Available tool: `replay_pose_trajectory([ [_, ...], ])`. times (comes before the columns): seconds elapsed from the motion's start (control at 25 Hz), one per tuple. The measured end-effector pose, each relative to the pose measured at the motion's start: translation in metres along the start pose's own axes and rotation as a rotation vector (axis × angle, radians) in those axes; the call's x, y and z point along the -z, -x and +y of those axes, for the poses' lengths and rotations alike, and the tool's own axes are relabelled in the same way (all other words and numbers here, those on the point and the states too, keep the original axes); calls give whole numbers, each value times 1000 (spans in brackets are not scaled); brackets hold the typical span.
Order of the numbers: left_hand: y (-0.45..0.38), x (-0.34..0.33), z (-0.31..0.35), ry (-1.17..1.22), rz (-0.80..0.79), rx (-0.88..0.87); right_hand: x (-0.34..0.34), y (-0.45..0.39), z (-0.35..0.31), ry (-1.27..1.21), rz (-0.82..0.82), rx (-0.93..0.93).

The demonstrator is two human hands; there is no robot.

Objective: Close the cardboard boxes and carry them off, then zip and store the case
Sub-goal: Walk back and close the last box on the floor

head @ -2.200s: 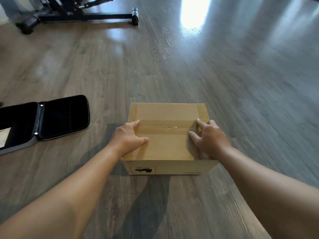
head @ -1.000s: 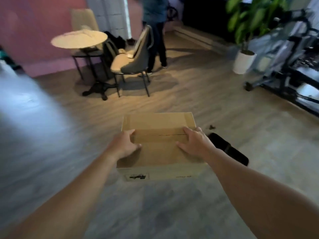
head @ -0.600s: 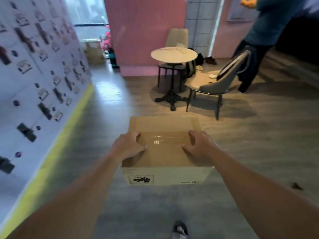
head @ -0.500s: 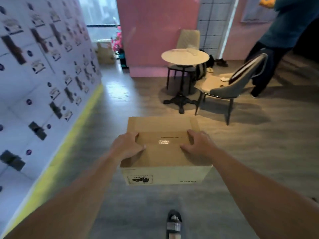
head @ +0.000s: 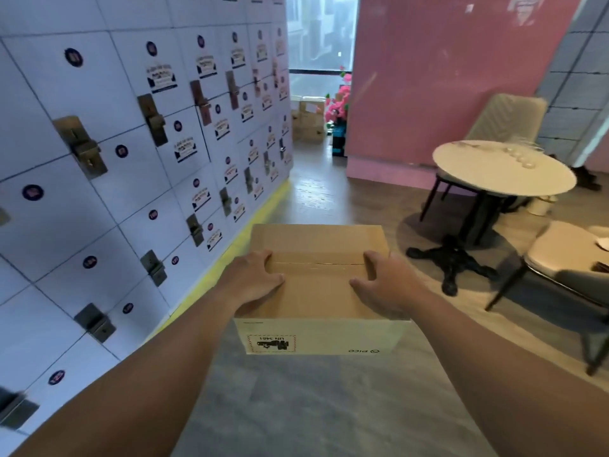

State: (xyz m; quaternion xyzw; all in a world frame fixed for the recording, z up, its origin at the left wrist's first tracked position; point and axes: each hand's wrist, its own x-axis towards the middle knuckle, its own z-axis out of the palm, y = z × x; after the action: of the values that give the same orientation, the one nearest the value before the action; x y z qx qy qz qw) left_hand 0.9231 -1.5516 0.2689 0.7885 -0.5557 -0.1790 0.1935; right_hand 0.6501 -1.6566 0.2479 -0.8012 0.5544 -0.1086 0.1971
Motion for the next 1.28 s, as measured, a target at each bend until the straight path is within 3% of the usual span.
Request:
replay_pose_trajectory([
  [0.44,-375,49,-51,-17,-21,-45,-8,-372,-57,-27,-38,-83],
  [0.88,-772,47,-13,-13,-39,-102,21,-763,-10,-60,-37,-103],
  [1.28,-1128,90,-18,-13,-48,-53,44,-1130,-25,-57,-67,-44],
])
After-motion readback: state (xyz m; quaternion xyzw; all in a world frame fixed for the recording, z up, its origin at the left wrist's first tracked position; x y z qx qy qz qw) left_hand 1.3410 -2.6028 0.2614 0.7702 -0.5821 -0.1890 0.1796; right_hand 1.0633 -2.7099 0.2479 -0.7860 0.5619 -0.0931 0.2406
